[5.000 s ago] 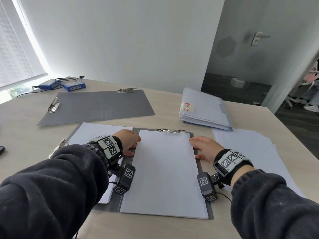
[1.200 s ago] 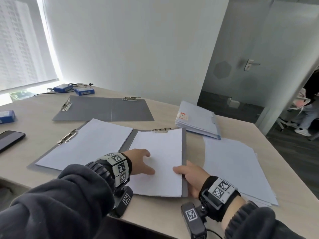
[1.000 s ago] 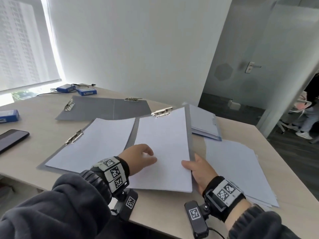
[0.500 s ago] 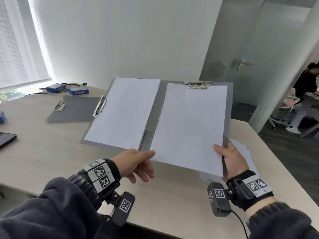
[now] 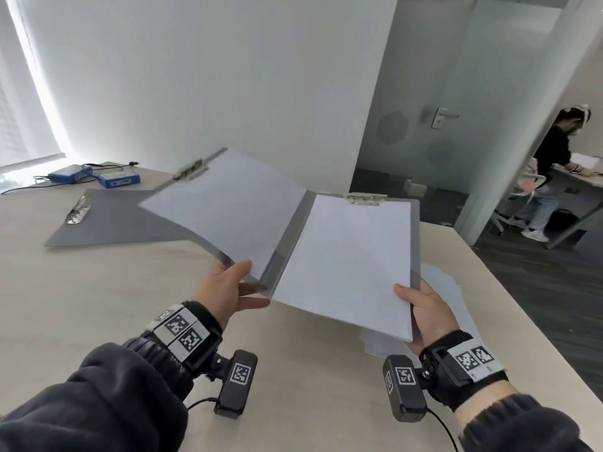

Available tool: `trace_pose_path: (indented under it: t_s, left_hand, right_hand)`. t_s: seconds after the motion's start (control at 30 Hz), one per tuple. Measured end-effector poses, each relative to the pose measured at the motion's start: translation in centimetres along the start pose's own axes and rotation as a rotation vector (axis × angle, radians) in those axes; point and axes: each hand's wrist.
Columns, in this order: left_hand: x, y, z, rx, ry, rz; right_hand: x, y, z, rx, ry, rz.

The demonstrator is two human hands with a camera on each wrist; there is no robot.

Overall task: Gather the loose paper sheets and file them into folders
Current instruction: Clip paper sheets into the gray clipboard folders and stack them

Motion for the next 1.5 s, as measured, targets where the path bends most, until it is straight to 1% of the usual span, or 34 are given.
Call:
trace_pose_path:
  t_s: [0.13,0.3,0.4,0.47,0.53,0.6,0.67,0.7,0.77,0.87,0.9,0.97,1.03,1.07,1.13,1.2,1.27,1.33,1.4,1.5]
  left_hand:
    - [0.2,-1.3,-0.7,-0.135,-0.067,-0.215]
    - [-0.6,-1.7,-2.0,-0.31,-0.057,-0.416]
    - [-1.0,-1.3,-2.9,-0.435,-0.027,-0.475]
    - [-1.4,-0.9,-3.6,-0.474,0.013,-0.438]
    - [-1.7,-0.7,-4.2,-0.452,0.077,-0.327]
    - [-1.7,-1.1,-4.5,-0.363,0.144,-0.216]
    - [-1.8,-1.5,-4.7,-0.274,0.189,-0.181]
    - [-2.0,-1.6,-4.9,-0.257,0.204,-0.187]
    - [-2.6,-1.7,-5.2,-0.268,0.225,-0.174]
    - [-2.9,-2.2,-5.7,-0.284,0.245,-0.052]
    - [-3.0,-2.5,-6.0,-0.275,0.252,-0.013]
    - [-3.3,-3.2,-6.7,-0.249,0.259,0.029]
    - [-3.8,-3.8,-7.5,-0.232,0.253,0.039]
    - [-4.0,-4.2,-8.0,-0.219,0.246,0.037]
    - [-4.2,-5.1,-9.3,-0.187,0.225,0.011]
    - [-4.3,-6.1,-10.9,-0.171,0.2,-0.032]
    - [-4.3,-7.4,-12.7,-0.162,0.171,-0.096]
    - [-4.3,-8.8,-14.6,-0.155,0.113,-0.237]
    - [-4.1,-10.1,-16.5,-0.155,0.04,-0.427]
    - [-4.1,-11.6,-19.8,-0.139,-0.07,-0.673]
  right_hand:
    - [-0.3,-0.8,-0.7,-0.021,-0.017,0.001]
    - [-1.4,-2.1,-1.3,-0.068,0.012,0.03]
    - [-2.2,-3.0,-1.7,-0.089,0.037,0.051]
    - [-2.5,-3.4,-2.0,-0.098,0.041,0.071]
    - [-2.9,-3.8,-2.2,-0.109,0.042,0.101]
    - [-3.1,-3.8,-2.7,-0.115,0.033,0.102]
    - [-3.2,-3.9,-3.0,-0.081,0.014,0.069]
    - [-3.1,-3.7,-3.3,-0.078,-0.004,0.026]
    - [-3.0,-3.6,-3.5,-0.069,-0.042,-0.035]
    - [-3.0,-3.3,-3.9,0.012,-0.063,-0.076]
    - [-3.1,-3.1,-4.3,0.037,-0.055,-0.096]
    - [-2.9,-2.8,-5.1,0.034,-0.032,-0.143]
    - [-2.8,-2.1,-5.9,0.059,-0.073,-0.191]
    - [-2.6,-1.9,-6.2,0.078,-0.095,-0.18]
    - [-2.2,-1.3,-7.3,0.098,-0.128,-0.062]
    - [-2.1,-1.0,-8.4,0.138,-0.108,0.13]
    - [-2.3,-0.6,-10.5,0.182,-0.078,0.225]
    - [-3.2,-0.5,-12.6,0.223,-0.056,0.244]
    - [-4.0,-0.5,-15.0,0.273,-0.015,0.258]
    - [-4.7,-0.5,-18.5,0.338,0.053,0.338]
Point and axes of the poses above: each hand's wrist, its own z-axis away from the middle knuckle, its own y-axis out of the back of the hand, x = y × z, and after that the axes turned 2 degrees about -y, right-handed
